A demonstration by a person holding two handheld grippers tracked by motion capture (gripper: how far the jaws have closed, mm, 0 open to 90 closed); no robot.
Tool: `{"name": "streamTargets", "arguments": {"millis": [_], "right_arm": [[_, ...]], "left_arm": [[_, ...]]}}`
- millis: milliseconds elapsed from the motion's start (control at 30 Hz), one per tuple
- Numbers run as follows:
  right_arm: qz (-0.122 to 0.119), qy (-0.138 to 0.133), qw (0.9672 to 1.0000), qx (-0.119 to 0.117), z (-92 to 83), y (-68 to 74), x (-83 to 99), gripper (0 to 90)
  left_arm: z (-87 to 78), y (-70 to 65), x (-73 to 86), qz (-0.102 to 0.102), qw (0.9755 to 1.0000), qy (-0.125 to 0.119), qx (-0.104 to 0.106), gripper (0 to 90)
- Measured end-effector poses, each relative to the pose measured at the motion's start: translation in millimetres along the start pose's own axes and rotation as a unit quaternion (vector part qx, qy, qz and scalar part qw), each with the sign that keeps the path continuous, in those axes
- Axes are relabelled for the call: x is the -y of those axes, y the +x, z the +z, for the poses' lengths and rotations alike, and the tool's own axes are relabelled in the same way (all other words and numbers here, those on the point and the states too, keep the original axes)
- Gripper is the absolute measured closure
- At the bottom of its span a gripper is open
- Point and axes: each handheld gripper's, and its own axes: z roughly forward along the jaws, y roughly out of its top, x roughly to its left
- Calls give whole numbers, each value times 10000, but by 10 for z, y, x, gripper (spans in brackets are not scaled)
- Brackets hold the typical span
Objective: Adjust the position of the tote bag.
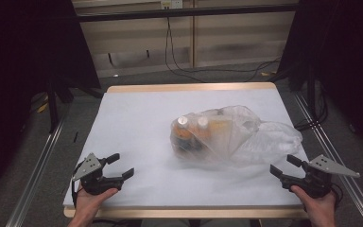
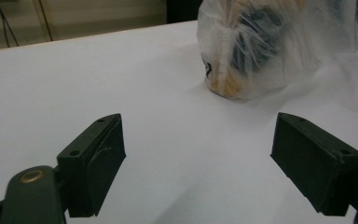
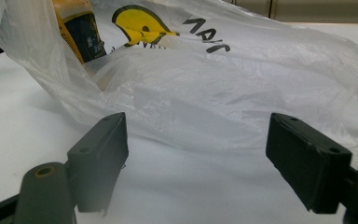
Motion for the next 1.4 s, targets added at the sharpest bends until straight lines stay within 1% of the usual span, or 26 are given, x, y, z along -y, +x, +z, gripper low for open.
{"name": "streamTargets", "arguments": {"millis": [100, 200, 267, 300, 333, 400, 433, 467, 500, 533, 633, 700, 733, 800, 833, 867, 933, 967, 1000, 1067, 1100, 1133, 1200, 1233, 1333, 1400], "right_arm": [[1, 46, 10000, -64, 0, 8, -2, 234], [-13, 131, 9998, -127, 11, 16, 0, 250], [-13, 165, 9997, -162, 21, 15, -1, 259], [6, 203, 9996, -186, 26, 16, 0, 265], [2, 217, 9996, -198, 33, 12, 1, 271], [-23, 251, 9995, -216, 42, 9, 1, 282], [-16, 265, 9994, -238, 43, 8, 0, 292], [-13, 271, 9993, -256, 44, 8, 0, 302], [-15, 275, 9993, -271, 43, 6, 0, 313], [-4, 272, 9992, -292, 39, 1, 0, 318], [35, 276, 9991, -326, 32, -16, 3, 321], [34, 281, 9991, -331, 26, -24, 6, 327], [34, 281, 9991, -331, 26, -24, 6, 327], [26, 280, 9990, -343, 20, -30, 6, 331], [13, 278, 9990, -356, 12, -25, 5, 347], [0, 298, 9989, -360, 10, -17, 5, 353], [1, 297, 9988, -382, 6, -8, 2, 378], [-16, 298, 9988, -397, 8, -9, 2, 391], [-34, 315, 9987, -410, 12, -8, 2, 399], [-68, 336, 9984, -455, 19, -6, -1, 430], [-82, 350, 9982, -474, 26, -9, -2, 435], [-80, 370, 9981, -476, 33, -8, -3, 445], [-91, 399, 9979, -503, 42, -7, -3, 452], [-104, 402, 9978, -508, 46, -9, -4, 460], [-148, 418, 9976, -533, 50, -8, -8, 464], [-143, 453, 9976, -502, 69, -7, -14, 480]], "left_arm": [[22, -34, -4, 37, 9999, 92, 73, 201], [29, -57, -10, 65, 9999, 109, 84, 220], [48, -79, -20, 134, 9996, 117, 231, 226], [50, -92, -26, 147, 9996, 163, 196, 228], [59, -104, -29, 117, 9994, 191, 251, 230], [71, -125, -43, 151, 9994, 210, 230, 236], [78, -132, -51, 157, 9992, 214, 291, 236], [82, -139, -60, 176, 9992, 232, 264, 236], [98, -139, -65, 134, 9990, 170, 380, 236], [102, -154, -73, 54, 9990, 222, 378, 237], [132, -169, -96, 12, 9983, 226, 546, 239], [147, -182, -102, 7, 9980, 222, 587, 245], [152, -193, -111, 48, 9978, 301, 594, 245], [172, -218, -118, 95, 9975, 325, 616, 275], [185, -249, -125, 182, 9968, 378, 677, 290], [190, -267, -132, 222, 9967, 392, 674, 295], [204, -301, -141, 230, 9958, 374, 798, 324], [207, -316, -149, 282, 9956, 414, 790, 337], [207, -316, -149, 282, 9956, 414, 790, 343], [225, -367, -159, 249, 9946, 416, 915, 359], [228, -370, -166, 309, 9941, 466, 930, 371], [230, -384, -171, 290, 9942, 491, 911, 381], [236, -390, -175, 284, 9937, 495, 964, 398], [242, -404, -191, 335, 9930, 526, 999, 407], [254, -430, -218, 324, 9928, 486, 1041, 429], [287, -470, -276, 412, 9918, 460, 1118, 448]]}}
